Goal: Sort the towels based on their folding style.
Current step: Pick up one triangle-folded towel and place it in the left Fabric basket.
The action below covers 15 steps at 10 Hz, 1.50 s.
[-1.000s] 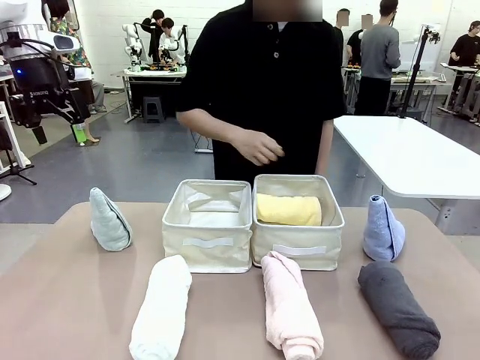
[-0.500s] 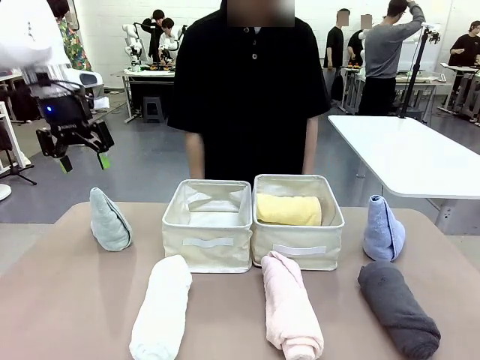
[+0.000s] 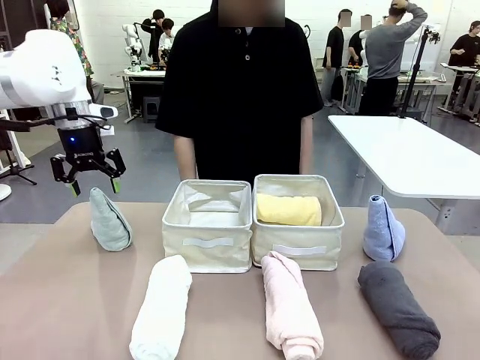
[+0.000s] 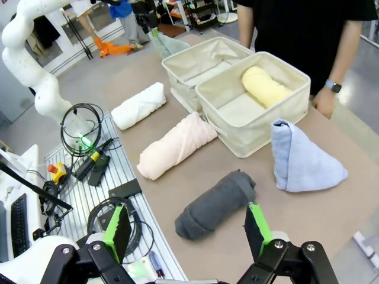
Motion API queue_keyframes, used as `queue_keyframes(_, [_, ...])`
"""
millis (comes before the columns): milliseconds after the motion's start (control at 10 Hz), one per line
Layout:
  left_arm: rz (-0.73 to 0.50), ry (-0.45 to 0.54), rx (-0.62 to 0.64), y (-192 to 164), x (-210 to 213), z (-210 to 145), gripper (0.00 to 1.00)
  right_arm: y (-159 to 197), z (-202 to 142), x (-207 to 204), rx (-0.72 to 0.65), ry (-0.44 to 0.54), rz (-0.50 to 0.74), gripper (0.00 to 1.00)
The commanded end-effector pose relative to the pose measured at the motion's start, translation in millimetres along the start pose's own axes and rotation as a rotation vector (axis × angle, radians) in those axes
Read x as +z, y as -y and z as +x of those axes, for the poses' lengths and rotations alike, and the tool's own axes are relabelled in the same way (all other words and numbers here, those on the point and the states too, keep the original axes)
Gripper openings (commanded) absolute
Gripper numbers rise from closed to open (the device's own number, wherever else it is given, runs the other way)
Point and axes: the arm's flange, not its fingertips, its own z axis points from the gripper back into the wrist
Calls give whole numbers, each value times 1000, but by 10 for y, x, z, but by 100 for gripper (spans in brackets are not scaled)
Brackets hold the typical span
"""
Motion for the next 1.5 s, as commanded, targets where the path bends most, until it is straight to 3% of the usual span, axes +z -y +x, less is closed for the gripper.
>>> queue_keyframes(0, [55, 33, 72, 98, -103, 176, 100, 12, 12, -17, 17, 34, 13, 100])
queue_keyframes(500, [105, 5, 106, 138, -335, 192, 100, 12, 12, -17, 17, 34, 13, 100])
queue_keyframes(600, [113, -5, 93, 116, -333, 179, 46, 12, 12, -17, 17, 34, 13, 100])
queue_keyframes(700, [104, -15, 95, 102, -321, 170, 46, 12, 12, -17, 17, 34, 13, 100])
queue_keyframes(800, [98, -12, 100, 87, -301, 168, 0, 12, 12, -17, 17, 34, 13, 100])
queue_keyframes(900, [97, -11, 102, 78, -296, 164, 44, 12, 12, -17, 17, 34, 13, 100])
queue_keyframes(1000, [96, -18, 99, 84, -290, 162, 0, 12, 12, -17, 17, 34, 13, 100])
queue_keyframes(1300, [85, -33, 103, 52, -267, 162, 3, 12, 12, -17, 17, 34, 13, 100])
queue_keyframes(1400, [81, -40, 100, 42, -254, 165, 0, 12, 12, -17, 17, 34, 13, 100])
